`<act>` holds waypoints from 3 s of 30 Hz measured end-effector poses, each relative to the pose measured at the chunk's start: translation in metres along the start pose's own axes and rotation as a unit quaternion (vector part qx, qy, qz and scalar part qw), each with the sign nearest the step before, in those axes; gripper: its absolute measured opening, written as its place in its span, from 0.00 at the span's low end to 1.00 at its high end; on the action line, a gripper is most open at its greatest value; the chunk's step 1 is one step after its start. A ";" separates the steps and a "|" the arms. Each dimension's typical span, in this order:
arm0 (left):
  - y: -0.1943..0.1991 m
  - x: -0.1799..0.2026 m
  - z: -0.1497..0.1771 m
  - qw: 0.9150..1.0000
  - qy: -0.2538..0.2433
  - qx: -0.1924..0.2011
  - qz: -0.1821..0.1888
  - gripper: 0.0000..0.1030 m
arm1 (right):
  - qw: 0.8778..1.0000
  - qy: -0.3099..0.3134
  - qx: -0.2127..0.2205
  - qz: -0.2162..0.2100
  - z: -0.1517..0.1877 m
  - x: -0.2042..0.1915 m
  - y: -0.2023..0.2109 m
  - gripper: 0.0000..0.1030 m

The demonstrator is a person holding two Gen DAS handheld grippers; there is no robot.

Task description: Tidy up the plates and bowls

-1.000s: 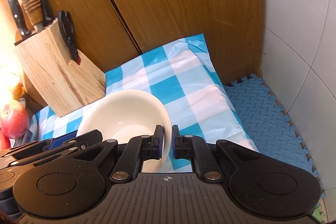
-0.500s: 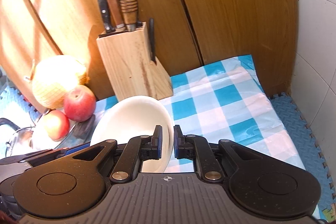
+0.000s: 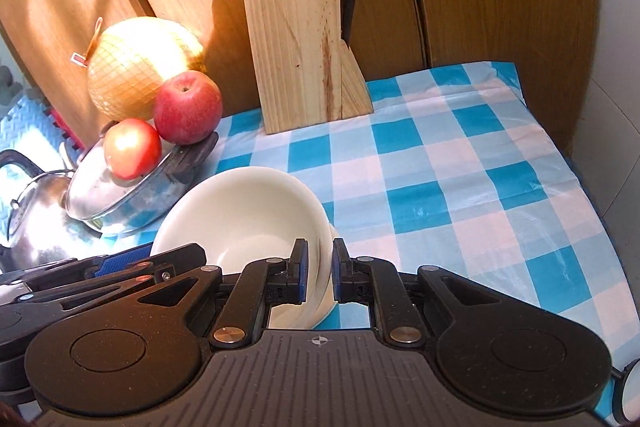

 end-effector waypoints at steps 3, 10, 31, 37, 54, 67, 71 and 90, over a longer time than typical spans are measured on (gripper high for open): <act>-0.006 -0.001 0.002 1.000 -0.002 -0.007 -0.003 0.18 | 1.000 0.010 -0.008 0.011 0.004 -0.004 -0.008 0.18; -0.025 -0.003 0.006 1.000 -0.003 -0.028 0.000 0.18 | 0.999 0.027 -0.020 0.032 0.005 -0.007 -0.025 0.22; -0.009 -0.019 0.003 1.000 0.011 -0.010 0.004 0.21 | 0.997 0.051 -0.001 0.065 0.005 -0.005 -0.030 0.42; -0.002 -0.020 0.010 1.000 0.022 -0.010 0.010 0.32 | 0.997 0.046 0.017 0.058 0.006 -0.005 -0.015 0.53; 0.022 -0.004 0.031 1.000 0.002 0.002 0.016 0.33 | 0.998 0.035 0.041 0.040 0.035 -0.002 0.026 0.59; 0.031 -0.001 0.036 1.000 0.001 0.008 0.013 0.33 | 0.998 0.029 0.048 0.033 0.043 0.001 0.038 0.60; 0.020 -0.004 0.032 1.000 0.014 0.004 0.014 0.33 | 0.998 0.029 0.045 0.035 0.044 0.000 0.036 0.61; -0.055 -0.016 0.019 0.998 0.015 -0.067 -0.013 0.24 | 0.996 -0.046 -0.070 0.025 0.023 0.015 -0.057 0.53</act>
Point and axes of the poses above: each gripper's, at about its wrist camera, not at the fingertips, and y roughly against the way its jaws point, x to its right, z to its underside, the point moved 1 cm from there along -y, roughly the way its jaws point, and after that the axes turned 12 degrees about z, right-handed, at the moved point
